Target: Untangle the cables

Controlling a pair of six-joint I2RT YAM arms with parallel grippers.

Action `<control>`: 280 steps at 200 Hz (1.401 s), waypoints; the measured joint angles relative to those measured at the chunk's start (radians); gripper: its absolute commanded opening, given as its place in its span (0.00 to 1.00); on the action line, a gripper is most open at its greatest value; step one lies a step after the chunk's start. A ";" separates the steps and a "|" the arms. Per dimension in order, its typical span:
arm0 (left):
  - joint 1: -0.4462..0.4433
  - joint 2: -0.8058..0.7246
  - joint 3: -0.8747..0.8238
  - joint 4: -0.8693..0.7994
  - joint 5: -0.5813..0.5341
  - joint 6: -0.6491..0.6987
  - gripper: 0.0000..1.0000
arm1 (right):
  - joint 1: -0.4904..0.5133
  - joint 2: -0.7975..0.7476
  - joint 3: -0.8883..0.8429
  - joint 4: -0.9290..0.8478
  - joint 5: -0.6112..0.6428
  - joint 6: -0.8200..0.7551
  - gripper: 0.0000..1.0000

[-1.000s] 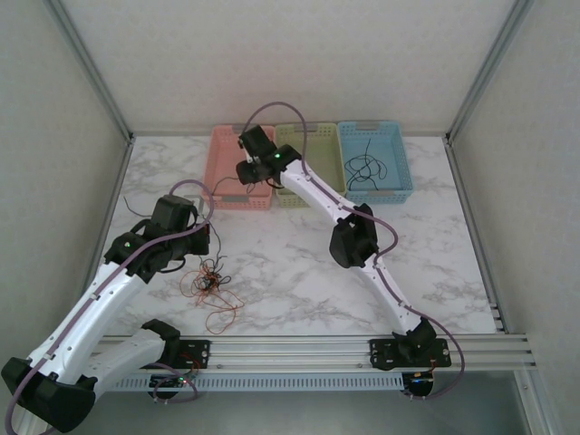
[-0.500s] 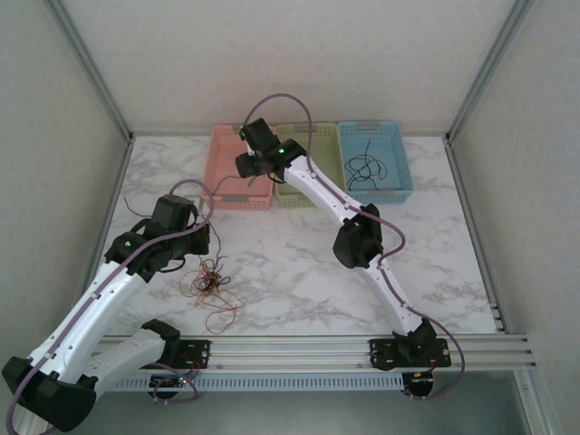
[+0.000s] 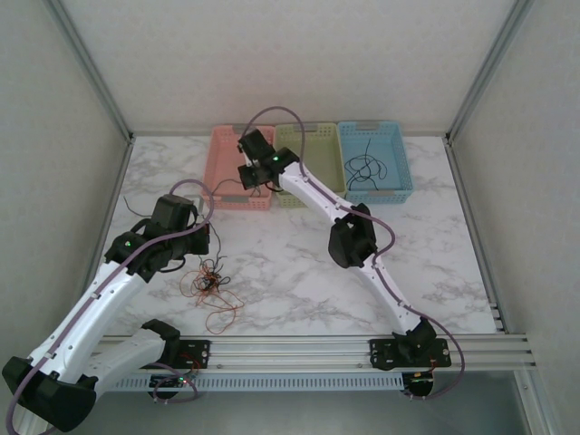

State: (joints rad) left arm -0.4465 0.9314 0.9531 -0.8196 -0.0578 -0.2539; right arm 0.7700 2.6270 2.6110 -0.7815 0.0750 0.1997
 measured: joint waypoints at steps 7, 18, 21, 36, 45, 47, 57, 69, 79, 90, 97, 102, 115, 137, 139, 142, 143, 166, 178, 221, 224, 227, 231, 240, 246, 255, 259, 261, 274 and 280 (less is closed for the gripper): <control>0.000 0.000 0.000 0.000 0.000 0.000 0.00 | 0.002 0.015 0.000 0.006 -0.001 -0.006 0.00; 0.000 0.000 0.000 0.000 0.000 0.000 0.00 | 0.006 0.038 0.003 0.008 -0.002 -0.011 0.00; 0.000 0.000 0.000 0.000 0.000 0.000 0.00 | 0.007 0.043 0.005 0.008 -0.002 -0.014 0.00; 0.000 0.000 0.000 0.000 0.000 0.000 0.00 | 0.010 0.076 0.012 0.013 -0.016 -0.025 0.00; 0.000 0.000 0.000 0.000 0.000 0.000 0.00 | 0.011 0.091 0.013 0.016 -0.026 -0.027 0.00; 0.000 0.000 0.000 0.000 0.000 0.000 0.00 | 0.012 0.093 0.013 0.016 -0.035 -0.029 0.00; 0.000 0.000 0.000 0.000 0.000 0.000 0.00 | 0.012 0.094 0.020 0.017 -0.047 -0.040 0.00; 0.000 0.000 0.000 0.000 0.000 0.000 0.00 | 0.014 0.098 0.024 0.020 -0.054 -0.056 0.00; 0.000 0.000 0.000 0.000 0.000 0.000 0.00 | 0.016 0.103 0.027 0.026 -0.061 -0.061 0.00; 0.000 0.000 0.000 0.000 0.000 0.000 0.00 | 0.019 0.110 0.037 0.029 -0.070 -0.068 0.00; 0.000 0.000 0.000 0.000 0.000 0.000 0.00 | 0.021 0.120 0.055 0.030 -0.072 -0.075 0.00; 0.000 0.000 0.000 0.000 0.000 0.000 0.00 | 0.021 0.125 0.064 0.030 -0.074 -0.079 0.00; 0.000 0.000 0.000 0.000 0.000 0.000 0.00 | 0.022 0.135 0.080 0.029 -0.076 -0.085 0.00; 0.000 0.000 0.000 0.000 0.000 0.000 0.00 | 0.023 0.135 0.082 0.029 -0.074 -0.089 0.00; 0.000 0.000 0.000 0.000 0.000 0.000 0.00 | 0.023 0.135 0.082 0.029 -0.073 -0.089 0.00; 0.000 0.000 0.000 0.000 0.000 0.000 0.00 | 0.023 0.135 0.082 0.029 -0.072 -0.089 0.00; 0.000 0.000 0.000 0.000 0.000 0.000 0.00 | 0.023 0.135 0.082 0.029 -0.071 -0.089 0.00; 0.000 0.000 0.000 0.000 0.000 0.000 0.00 | 0.024 0.134 0.082 0.029 -0.051 -0.089 0.00; 0.000 0.000 0.000 0.000 0.000 0.000 0.00 | 0.024 0.132 0.082 0.024 -0.033 -0.093 0.00; 0.000 0.000 0.000 0.000 0.000 0.000 0.00 | 0.026 0.117 0.076 -0.008 0.052 -0.121 0.04; 0.000 0.000 0.000 0.000 0.000 0.000 0.00 | 0.026 0.115 0.073 -0.010 0.057 -0.124 0.05; 0.000 0.000 0.000 0.000 0.000 0.000 0.00 | 0.026 0.112 0.069 -0.013 0.061 -0.127 0.06; 0.000 0.000 0.000 0.000 0.000 0.000 0.00 | 0.026 0.108 0.065 -0.016 0.065 -0.130 0.08; 0.000 0.000 0.000 0.000 0.000 0.000 0.00 | 0.027 0.103 0.060 -0.027 0.077 -0.138 0.13; 0.000 0.000 0.000 0.000 0.000 0.000 0.00 | 0.027 0.099 0.056 -0.032 0.083 -0.142 0.16; 0.000 0.000 0.000 0.000 0.000 0.000 0.00 | 0.027 0.093 0.049 -0.042 0.089 -0.148 0.20; 0.000 0.000 0.000 0.000 0.000 0.000 0.00 | 0.027 0.091 0.046 -0.048 0.090 -0.150 0.23; 0.000 0.000 0.000 0.000 0.000 0.000 0.00 | 0.027 0.090 0.045 -0.049 0.090 -0.150 0.25; 0.000 0.000 0.000 0.000 0.000 0.000 0.00 | 0.027 0.077 0.030 -0.057 0.090 -0.153 0.33; 0.000 0.000 0.000 0.000 0.000 0.000 0.00 | 0.027 0.072 0.024 -0.061 0.090 -0.152 0.37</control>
State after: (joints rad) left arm -0.4465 0.9314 0.9531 -0.8196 -0.0578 -0.2539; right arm 0.7975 2.6987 2.6350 -0.8429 0.1650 0.0475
